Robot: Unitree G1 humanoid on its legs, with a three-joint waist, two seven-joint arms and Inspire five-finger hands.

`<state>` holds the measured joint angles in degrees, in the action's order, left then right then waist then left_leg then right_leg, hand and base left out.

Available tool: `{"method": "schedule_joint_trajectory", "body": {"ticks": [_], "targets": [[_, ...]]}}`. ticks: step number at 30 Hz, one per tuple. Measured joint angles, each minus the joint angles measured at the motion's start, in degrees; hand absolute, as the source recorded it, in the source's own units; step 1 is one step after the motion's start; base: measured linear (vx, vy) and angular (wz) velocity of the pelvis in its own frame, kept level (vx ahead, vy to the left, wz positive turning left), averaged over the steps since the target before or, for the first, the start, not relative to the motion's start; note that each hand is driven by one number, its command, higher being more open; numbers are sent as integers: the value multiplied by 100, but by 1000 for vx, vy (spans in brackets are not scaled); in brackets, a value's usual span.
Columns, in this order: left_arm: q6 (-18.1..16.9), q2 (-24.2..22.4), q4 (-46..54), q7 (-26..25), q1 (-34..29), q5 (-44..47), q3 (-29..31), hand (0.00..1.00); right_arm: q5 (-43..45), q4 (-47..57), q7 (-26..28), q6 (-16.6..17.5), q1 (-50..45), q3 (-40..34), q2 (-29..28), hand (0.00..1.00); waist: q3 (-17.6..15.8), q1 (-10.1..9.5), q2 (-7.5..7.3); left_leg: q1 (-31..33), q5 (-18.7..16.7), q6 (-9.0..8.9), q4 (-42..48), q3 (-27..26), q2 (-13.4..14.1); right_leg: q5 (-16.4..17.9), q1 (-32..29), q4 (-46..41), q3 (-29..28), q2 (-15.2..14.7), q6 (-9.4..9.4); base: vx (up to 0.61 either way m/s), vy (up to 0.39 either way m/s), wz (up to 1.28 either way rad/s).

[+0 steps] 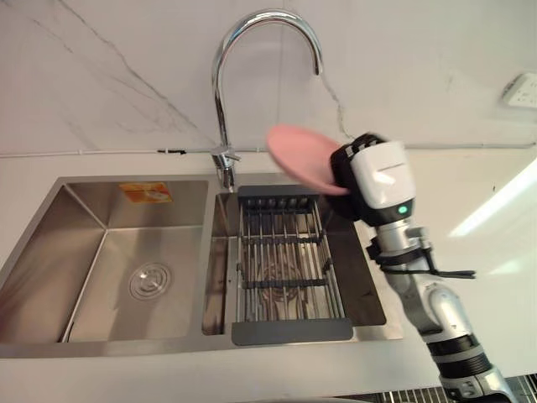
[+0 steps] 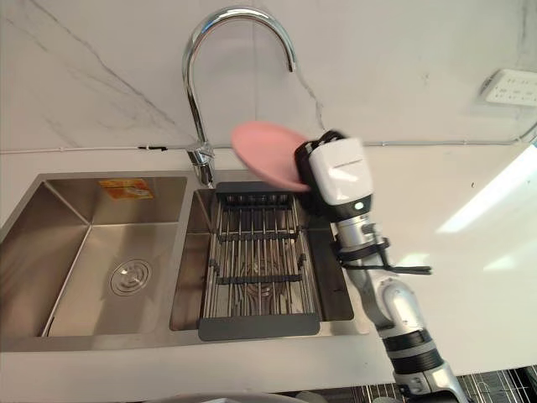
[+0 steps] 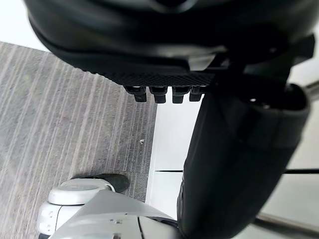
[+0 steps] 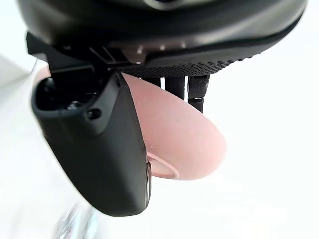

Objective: Walk over to the sink, pick up the cup, carry it to the dishwasher, place the cup inside the dishwasher, then close the dishwasher door

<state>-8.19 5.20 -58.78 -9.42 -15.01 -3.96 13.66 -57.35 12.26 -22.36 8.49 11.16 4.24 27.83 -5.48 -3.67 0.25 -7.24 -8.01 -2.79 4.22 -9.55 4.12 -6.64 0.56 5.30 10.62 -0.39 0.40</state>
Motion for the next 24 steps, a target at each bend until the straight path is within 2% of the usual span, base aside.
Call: {"method": "schedule_joint_trajectory", "body": {"ticks": [3, 4, 6, 7, 10, 11, 12, 13, 14, 15, 16, 17, 18, 19, 20, 21, 22, 23, 24], "targets": [[-9, -85, -21, -62, -77, 29, 56, 100, 117, 6, 73, 260, 320, 135, 218, 0, -32, -28, 6, 274, -186, 173, 614, 524, -93, -189, -216, -4, -668, 16, -17, -47, 0, -124], [-5, -150, -19, -80, -180, 80, 56, 100, 165, 13, 102, 278, 407, 142, 323, 0, -79, -17, 69, 267, -389, 169, 795, 705, -80, -294, -286, -26, -1029, 112, -18, -57, 0, -136], [4, -175, -14, -67, -300, 133, 31, 100, 216, 10, 123, 131, 406, 43, 416, 0, -80, 3, 131, 271, -646, 144, 837, 766, -39, -422, -453, -32, -1395, 252, 26, -90, 68, -113], [32, -160, -14, -51, -292, 179, 30, 100, 215, 8, 122, 49, 400, -9, 406, 0, -108, 17, 106, 298, -688, 117, 863, 712, -60, -482, -509, -36, -1508, 262, 50, -107, 93, -87], [254, -102, -8, 228, -278, 716, 5, 100, 214, -3, 120, -246, 145, -354, 332, 0, -218, 144, -40, 492, -827, 271, 1271, 355, -280, -752, -778, -46, -2002, 207, 166, -166, 105, -83], [273, -98, 3, 264, -313, 775, 11, 100, 215, -1, 120, -269, 92, -416, 274, 0, -258, 136, -113, 471, -833, 293, 1284, 213, -327, -566, -820, -6, -2084, 175, 173, -239, 117, -108], [321, -109, 2, 318, -331, 932, 18, 100, 217, 7, 115, -273, -4, -558, 78, 0, -286, 132, -50, 349, -703, 371, 1010, -88, -278, -278, -883, -87, -1337, -21, 89, -252, 91, -136], [387, -158, 7, 334, -312, 1062, -3, 100, 195, 6, 112, -266, 2, -613, -44, 0, -446, 83, 25, 183, -544, 418, 777, -480, -168, 16, -1151, -831, -274, -297, -132, -248, 84, -145], [408, -169, 5, 337, -317, 1110, -3, 100, 190, 4, 114, -257, 0, -612, -50, 0, -477, 73, 39, 156, -525, 421, 749, -649, -123, 126, -1338, -1437, 72, -424, -267, -224, 83, -135], [475, -128, -15, 330, -323, 1169, 0, 100, 140, -2, 123, -253, -18, -612, -51, 0, -481, 92, 40, 151, -511, 420, 751, -865, -49, 411, -1596, -2652, 417, -684, -366, -170, 67, -92], [587, -99, -21, 330, -321, 1177, -18, 100, 121, -3, 126, -287, -24, -622, -51, 0, -476, 154, 39, 143, -485, 406, 758, -977, 43, 746, -1568, -3588, 584, -929, -355, -135, 38, -71], [624, -74, -20, 329, -317, 1177, -58, 100, 114, -2, 126, -299, -23, -645, -49, 0, -467, 162, 31, 148, -475, 393, 774, -1029, 93, 902, -1513, -3906, 619, -1024, -353, -43, -42, -53], [659, -21, -16, 316, -305, 1175, -80, 100, 101, -8, 129, -328, -19, -673, -43, 0, -436, 144, -15, 202, -470, 383, 893, -1148, 190, 1083, -1329, -4381, 732, -1283, -392, 3, -68, -44], [661, 12, -2, 301, -307, 1184, -65, 100, 101, -20, 135, -333, -16, -672, -42, 0, -401, 141, -71, 290, -472, 381, 1003, -1198, 218, 1052, -1229, -4508, 817, -1463, -455, 14, -131, -64], [715, 131, 20, 247, -267, 1191, -49, 100, 93, -84, 156, -303, 61, -656, -22, 0, -350, 97, -175, 558, -549, 318, 1366, -1213, 254, 954, -1219, -4353, 1061, -1550, -441, -27, -164, -95], [750, 98, 31, 209, -203, 1215, -42, 100, 87, -233, 213, -286, 165, -613, 10, 0, -322, 12, -179, 661, -531, 345, 1309, -1062, 344, 861, -1242, -3928, 1311, -1303, -597, -48, -159, -124], [837, 74, -19, 144, -185, 1358, 61, 100, 82, -328, 223, -281, 194, -605, 7, 0, -253, -65, -133, 615, -469, 333, 1092, -1060, 376, 800, -1166, -3429, 1295, -1065, -651, -53, -115, -166], [862, 67, -21, 97, -269, 1515, 72, 100, 70, -435, 219, -316, 225, -615, 8, 0, -156, -193, -74, 525, -300, 141, 681, -1316, 606, 806, -875, -2493, 1242, -694, -615, -34, -138, -165], [867, 144, -42, 90, -311, 1529, 61, 100, 61, -552, 239, -358, 242, -624, 40, 0, -134, -221, -271, 553, -257, 119, 725, -1622, 576, 954, -756, -2372, 1375, -899, -509, -40, -159, -149]]}}
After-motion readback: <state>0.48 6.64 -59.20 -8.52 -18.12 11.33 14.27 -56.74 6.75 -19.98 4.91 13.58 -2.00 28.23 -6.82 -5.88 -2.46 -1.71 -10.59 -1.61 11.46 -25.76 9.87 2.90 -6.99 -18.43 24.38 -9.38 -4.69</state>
